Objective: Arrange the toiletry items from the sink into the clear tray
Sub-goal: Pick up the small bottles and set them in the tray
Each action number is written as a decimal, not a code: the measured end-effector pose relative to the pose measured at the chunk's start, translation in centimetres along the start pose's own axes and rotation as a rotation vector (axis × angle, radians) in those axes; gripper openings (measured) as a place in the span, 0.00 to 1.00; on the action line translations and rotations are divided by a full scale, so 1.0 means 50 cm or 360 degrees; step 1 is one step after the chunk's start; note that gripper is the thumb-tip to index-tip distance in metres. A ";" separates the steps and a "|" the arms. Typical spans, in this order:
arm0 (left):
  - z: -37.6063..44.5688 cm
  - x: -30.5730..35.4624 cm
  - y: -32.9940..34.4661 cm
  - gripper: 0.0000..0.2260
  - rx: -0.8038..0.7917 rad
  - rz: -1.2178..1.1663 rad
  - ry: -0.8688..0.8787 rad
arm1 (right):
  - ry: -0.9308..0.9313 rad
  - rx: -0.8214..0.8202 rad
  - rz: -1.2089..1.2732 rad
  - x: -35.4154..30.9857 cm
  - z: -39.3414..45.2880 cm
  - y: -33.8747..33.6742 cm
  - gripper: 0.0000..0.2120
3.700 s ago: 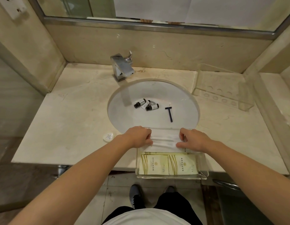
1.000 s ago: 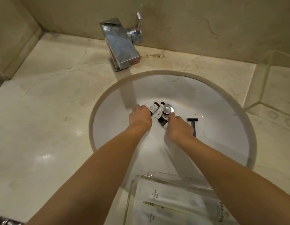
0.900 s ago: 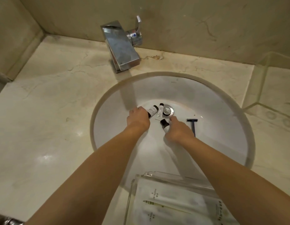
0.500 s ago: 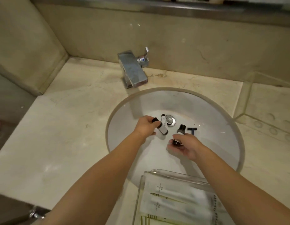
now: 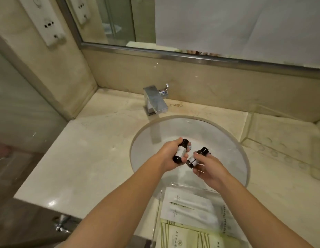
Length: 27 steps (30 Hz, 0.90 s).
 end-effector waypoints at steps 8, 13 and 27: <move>-0.084 -0.043 -0.014 0.15 0.0032 0.0265 -0.0126 | -0.0063 -0.0062 0.0217 0.012 -0.107 -0.010 0.11; -0.114 -0.070 -0.038 0.15 0.0017 0.0382 -0.0143 | -0.0013 0.0014 0.0013 0.037 -0.147 -0.021 0.10; -0.193 -0.085 -0.055 0.12 -0.0251 0.0885 0.0014 | 0.0417 -0.0337 -0.0258 0.090 -0.219 -0.019 0.13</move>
Point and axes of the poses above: each hand's wrist, its own z-axis towards the middle knuckle, its own y-axis out of the palm, x = y × z, the point moved 6 cm from there along z, towards the middle knuckle, and after that the axes turned 12 degrees about -z, right-handed, at the moved point
